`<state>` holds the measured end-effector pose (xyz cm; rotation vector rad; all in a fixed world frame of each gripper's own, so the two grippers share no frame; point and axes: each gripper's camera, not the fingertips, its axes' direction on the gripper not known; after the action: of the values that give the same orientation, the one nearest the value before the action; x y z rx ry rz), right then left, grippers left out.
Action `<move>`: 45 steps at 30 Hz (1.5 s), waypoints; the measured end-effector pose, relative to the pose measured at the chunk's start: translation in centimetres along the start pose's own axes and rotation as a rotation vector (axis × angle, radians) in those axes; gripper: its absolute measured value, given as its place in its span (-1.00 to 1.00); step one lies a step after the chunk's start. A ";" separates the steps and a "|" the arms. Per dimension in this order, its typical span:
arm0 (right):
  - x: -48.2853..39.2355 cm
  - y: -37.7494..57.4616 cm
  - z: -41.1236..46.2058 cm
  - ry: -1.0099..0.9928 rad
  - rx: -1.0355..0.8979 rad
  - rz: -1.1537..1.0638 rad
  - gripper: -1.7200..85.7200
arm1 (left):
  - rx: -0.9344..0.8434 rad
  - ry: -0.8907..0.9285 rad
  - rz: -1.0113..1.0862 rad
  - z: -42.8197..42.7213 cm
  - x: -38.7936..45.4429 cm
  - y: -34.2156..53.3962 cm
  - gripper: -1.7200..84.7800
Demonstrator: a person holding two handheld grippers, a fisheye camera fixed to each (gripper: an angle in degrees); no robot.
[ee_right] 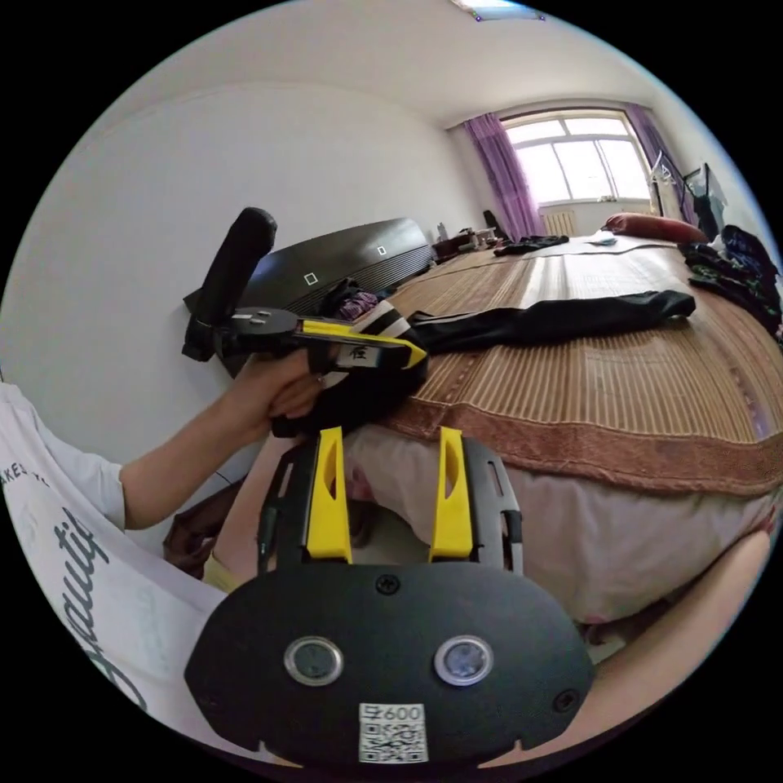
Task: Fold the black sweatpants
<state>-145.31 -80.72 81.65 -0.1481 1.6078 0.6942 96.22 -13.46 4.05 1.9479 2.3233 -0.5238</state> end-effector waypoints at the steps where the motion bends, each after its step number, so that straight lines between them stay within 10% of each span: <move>1: -0.3 -0.3 0.7 -0.022 -0.004 0.004 -0.62 | -0.003 -0.031 0.028 1.0 2.0 -0.1 -0.86; 13: -3.3 -5.2 4.5 -0.350 0.037 0.153 -0.69 | 0.041 -0.040 0.125 0.9 9.8 -0.7 -0.85; 19: -7.6 -6.2 2.0 -0.173 0.125 0.001 -0.96 | 0.117 -0.138 0.095 -0.9 9.3 0.8 -0.79; 27: -6.0 -5.2 -1.0 -0.158 0.175 0.100 -0.98 | 0.313 -0.269 -0.261 -5.9 -10.6 8.0 -0.72; 32: -8.5 -6.1 -2.1 -0.145 0.211 0.082 -0.98 | 0.084 0.104 -0.397 8.0 -27.1 7.2 -0.64; 37: -11.3 -7.1 -4.4 -0.091 0.223 0.005 -0.98 | -0.112 -0.029 -0.311 16.5 -31.2 4.2 -0.66; 45: -15.2 -9.7 -8.4 -0.001 0.256 -0.113 -0.98 | -0.134 -0.528 -0.096 7.6 -39.2 -5.2 -0.90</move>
<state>-145.13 -97.38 92.59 -0.0512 1.6584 0.3974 97.61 -53.43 8.42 1.4247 2.0535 -0.7591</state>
